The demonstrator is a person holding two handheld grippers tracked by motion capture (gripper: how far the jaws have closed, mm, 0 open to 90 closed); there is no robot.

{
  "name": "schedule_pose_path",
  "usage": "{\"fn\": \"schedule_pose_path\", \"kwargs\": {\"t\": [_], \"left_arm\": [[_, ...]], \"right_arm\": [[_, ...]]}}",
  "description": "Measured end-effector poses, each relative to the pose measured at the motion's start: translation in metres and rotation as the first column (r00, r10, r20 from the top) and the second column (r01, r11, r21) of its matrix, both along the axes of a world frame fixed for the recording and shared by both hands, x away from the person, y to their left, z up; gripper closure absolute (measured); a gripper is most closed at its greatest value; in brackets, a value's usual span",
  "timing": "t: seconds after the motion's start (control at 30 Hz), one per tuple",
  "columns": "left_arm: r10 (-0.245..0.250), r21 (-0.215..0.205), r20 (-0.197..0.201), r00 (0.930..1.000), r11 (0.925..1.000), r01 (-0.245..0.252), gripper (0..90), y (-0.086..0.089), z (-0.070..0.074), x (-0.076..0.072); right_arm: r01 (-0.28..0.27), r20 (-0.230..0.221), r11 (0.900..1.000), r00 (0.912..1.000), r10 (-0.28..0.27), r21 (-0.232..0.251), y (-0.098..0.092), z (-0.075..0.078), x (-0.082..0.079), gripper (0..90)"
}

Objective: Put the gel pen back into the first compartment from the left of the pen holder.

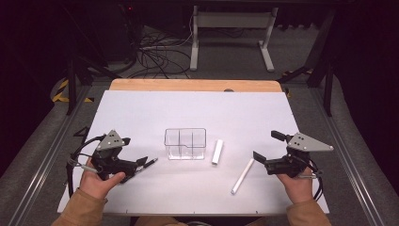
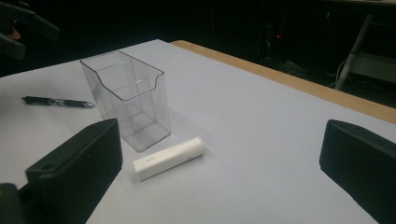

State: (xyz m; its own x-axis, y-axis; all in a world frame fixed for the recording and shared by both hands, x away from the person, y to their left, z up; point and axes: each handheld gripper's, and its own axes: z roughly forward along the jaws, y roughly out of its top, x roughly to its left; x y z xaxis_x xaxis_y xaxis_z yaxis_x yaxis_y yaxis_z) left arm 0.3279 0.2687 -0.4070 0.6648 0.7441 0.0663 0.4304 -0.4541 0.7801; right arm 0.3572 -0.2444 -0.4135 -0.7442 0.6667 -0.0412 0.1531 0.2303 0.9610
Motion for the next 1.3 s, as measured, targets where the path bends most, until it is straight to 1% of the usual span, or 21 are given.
{"fn": "schedule_pose_path", "kwargs": {"t": [0.17, 0.2, 0.23, 0.27, 0.3, 0.37, 0.43, 0.53, 0.6, 0.63, 0.7, 0.77, 0.87, 0.93, 1.03, 1.07, 1.17, 1.2, 1.23, 1.27, 1.3], "left_arm": [[-0.012, 0.064, -0.048, 0.9988, 0.9978, 0.015, 12.7, -0.006, 0.000, 0.002], [-0.005, 0.074, -0.055, 0.9985, 0.9972, 0.009, 12.9, -0.007, 0.000, 0.003], [-0.006, 0.079, -0.074, 0.9972, 0.9968, 0.012, 14.2, -0.009, 0.000, 0.004], [-0.010, 0.095, -0.085, 0.9963, 0.9953, 0.019, 14.2, -0.009, -0.001, 0.006], [-0.009, 0.097, -0.104, 0.9946, 0.9951, 0.019, 14.7, -0.011, -0.002, 0.007], [-0.008, 0.114, -0.119, 0.9929, 0.9932, 0.022, 15.6, -0.013, -0.003, 0.010], [-0.010, 0.119, -0.146, 0.9892, 0.9925, 0.028, 17.1, -0.015, -0.004, 0.012], [0.009, 0.132, -0.166, 0.9860, 0.9912, 0.013, 18.2, -0.016, -0.004, 0.014], [0.009, 0.122, -0.194, 0.9809, 0.9924, 0.015, 18.7, -0.017, -0.004, 0.015], [0.017, 0.127, -0.197, 0.9802, 0.9918, 0.009, 19.3, -0.017, -0.004, 0.016], [0.025, 0.119, -0.233, 0.9722, 0.9928, 0.003, 20.6, -0.017, -0.005, 0.018], [0.028, 0.115, -0.249, 0.9682, 0.9934, 0.000, 21.1, -0.016, -0.005, 0.018], [0.031, 0.120, -0.254, 0.9666, 0.9927, 0.000, 22.7, -0.016, -0.005, 0.019], [0.027, 0.131, -0.249, 0.9681, 0.9913, 0.006, 23.7, -0.016, -0.006, 0.019], [0.026, 0.165, -0.230, 0.9729, 0.9862, 0.012, 26.5, -0.019, -0.007, 0.018], [0.024, 0.183, -0.224, 0.9743, 0.9829, 0.018, 27.4, -0.019, -0.007, 0.018], [0.035, 0.209, -0.213, 0.9763, 0.9779, 0.010, 29.5, -0.021, -0.009, 0.018], [0.038, 0.209, -0.223, 0.9741, 0.9779, 0.009, 30.6, -0.022, -0.010, 0.018], [0.034, 0.213, -0.225, 0.9737, 0.9769, 0.015, 32.0, -0.022, -0.011, 0.019], [0.039, 0.221, -0.235, 0.9712, 0.9751, 0.015, 34.5, -0.023, -0.011, 0.019], [0.033, 0.222, -0.254, 0.9666, 0.9747, 0.025, 38.3, -0.023, -0.013, 0.020]], "right_arm": [[-0.006, -0.015, 1.000, 0.9999, 0.006, 0.001, 0.000, -0.003, 0.000, 0.0], [-0.008, -0.017, 1.000, 0.9998, 0.008, -0.001, 0.000, -0.004, 0.000, 0.0], [-0.008, -0.019, 1.000, 0.9998, 0.008, -0.003, 0.000, -0.004, -0.001, 0.0], [-0.008, -0.019, 1.000, 0.9998, 0.008, -0.003, 0.000, -0.004, -0.001, 0.0], [-0.010, -0.018, 1.000, 0.9998, 0.010, -0.002, 0.000, -0.004, 0.000, 0.0], [-0.013, -0.019, 1.000, 0.9997, 0.013, -0.001, 0.000, -0.004, 0.000, 0.0], [-0.013, -0.024, 1.000, 0.9996, 0.013, -0.006, 0.001, -0.005, 0.001, 0.0], [-0.015, -0.028, 1.000, 0.9995, 0.015, -0.013, 0.001, -0.006, 0.001, 0.0], [-0.017, -0.029, 1.000, 0.9994, 0.017, -0.012, 0.001, -0.006, 0.001, 0.0], [-0.017, -0.029, 1.000, 0.9994, 0.017, -0.013, 0.001, -0.006, 0.001, 0.0], [-0.019, -0.031, 1.000, 0.9993, 0.019, -0.015, 0.001, -0.007, 0.002, 0.0], [-0.023, -0.031, 1.000, 0.9992, 0.023, -0.015, 0.001, -0.007, 0.001, 0.0], [-0.025, -0.031, 1.000, 0.9992, 0.025, -0.017, 0.002, -0.007, 0.001, 0.0], [-0.024, -0.033, 1.000, 0.9992, 0.024, -0.016, 0.002, -0.007, 0.001, 0.0], [-0.028, -0.037, 0.999, 0.9990, 0.027, -0.017, 0.002, -0.008, 0.002, 0.0], [-0.029, -0.037, 0.999, 0.9989, 0.029, -0.018, 0.002, -0.008, 0.002, 0.0], [-0.030, -0.045, 0.999, 0.9986, 0.029, -0.026, 0.003, -0.009, 0.002, 0.0], [-0.031, -0.045, 0.999, 0.9985, 0.030, -0.025, 0.003, -0.009, 0.002, 0.0], [-0.033, -0.044, 0.999, 0.9985, 0.032, -0.025, 0.004, -0.009, 0.002, 0.0], [-0.033, -0.042, 0.999, 0.9986, 0.032, -0.025, 0.004, -0.009, 0.002, 0.0], [-0.035, -0.042, 0.999, 0.9985, 0.034, -0.025, 0.004, -0.009, 0.002, 0.0]]}}
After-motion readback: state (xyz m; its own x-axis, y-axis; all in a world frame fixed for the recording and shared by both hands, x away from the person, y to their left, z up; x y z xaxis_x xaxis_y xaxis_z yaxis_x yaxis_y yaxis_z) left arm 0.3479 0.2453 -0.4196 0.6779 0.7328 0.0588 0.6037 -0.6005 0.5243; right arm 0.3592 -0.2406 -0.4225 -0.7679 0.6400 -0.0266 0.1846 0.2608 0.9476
